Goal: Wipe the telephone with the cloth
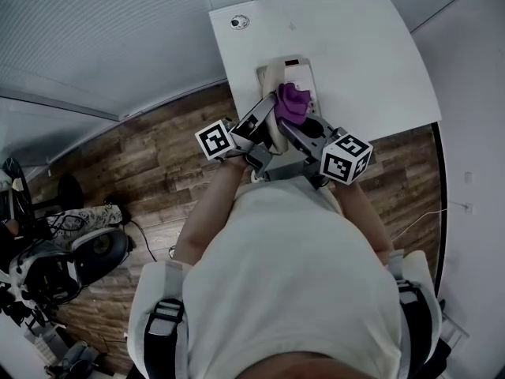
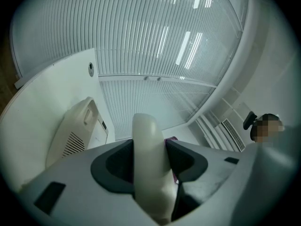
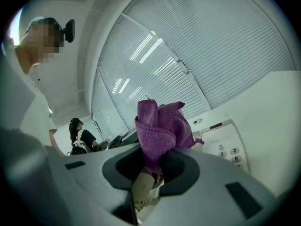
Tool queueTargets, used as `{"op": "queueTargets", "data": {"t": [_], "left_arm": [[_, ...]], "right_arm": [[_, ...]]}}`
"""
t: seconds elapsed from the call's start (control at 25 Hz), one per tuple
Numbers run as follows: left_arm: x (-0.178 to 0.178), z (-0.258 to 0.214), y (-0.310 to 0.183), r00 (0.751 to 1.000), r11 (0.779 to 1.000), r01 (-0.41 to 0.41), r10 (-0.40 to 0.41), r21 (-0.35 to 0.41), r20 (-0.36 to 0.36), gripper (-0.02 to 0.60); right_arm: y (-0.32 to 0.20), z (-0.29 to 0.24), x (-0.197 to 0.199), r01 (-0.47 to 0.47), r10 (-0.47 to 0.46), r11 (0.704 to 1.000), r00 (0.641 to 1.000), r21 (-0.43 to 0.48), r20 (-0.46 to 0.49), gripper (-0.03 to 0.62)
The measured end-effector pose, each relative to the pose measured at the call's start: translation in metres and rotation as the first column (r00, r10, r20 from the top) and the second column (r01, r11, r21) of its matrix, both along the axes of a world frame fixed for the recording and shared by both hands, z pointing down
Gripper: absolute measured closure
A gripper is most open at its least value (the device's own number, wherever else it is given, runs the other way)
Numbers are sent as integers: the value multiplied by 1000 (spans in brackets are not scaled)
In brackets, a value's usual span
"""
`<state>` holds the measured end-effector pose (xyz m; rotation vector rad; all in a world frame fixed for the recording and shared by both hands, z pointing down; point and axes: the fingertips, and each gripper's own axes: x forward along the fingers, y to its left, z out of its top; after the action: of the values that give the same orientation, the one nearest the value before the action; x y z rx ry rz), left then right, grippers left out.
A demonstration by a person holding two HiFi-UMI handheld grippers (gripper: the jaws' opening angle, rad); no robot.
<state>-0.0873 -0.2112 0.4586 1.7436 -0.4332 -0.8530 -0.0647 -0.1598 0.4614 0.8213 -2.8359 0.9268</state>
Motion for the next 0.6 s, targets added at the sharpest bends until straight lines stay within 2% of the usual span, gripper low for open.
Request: {"op": "queueTargets", "data": {"t": [0.24,0.6], "left_arm": [[-2,25,-3,1000,1000,20,-20,-7,6,356],[-2,9,0,1000,1000,24,-24,0,12,356]], "right_arm": [[6,26,2,72,-72,997,997,-22,11,503],[16,11,7,110,-110,994,994,-2,-30,503]]}}
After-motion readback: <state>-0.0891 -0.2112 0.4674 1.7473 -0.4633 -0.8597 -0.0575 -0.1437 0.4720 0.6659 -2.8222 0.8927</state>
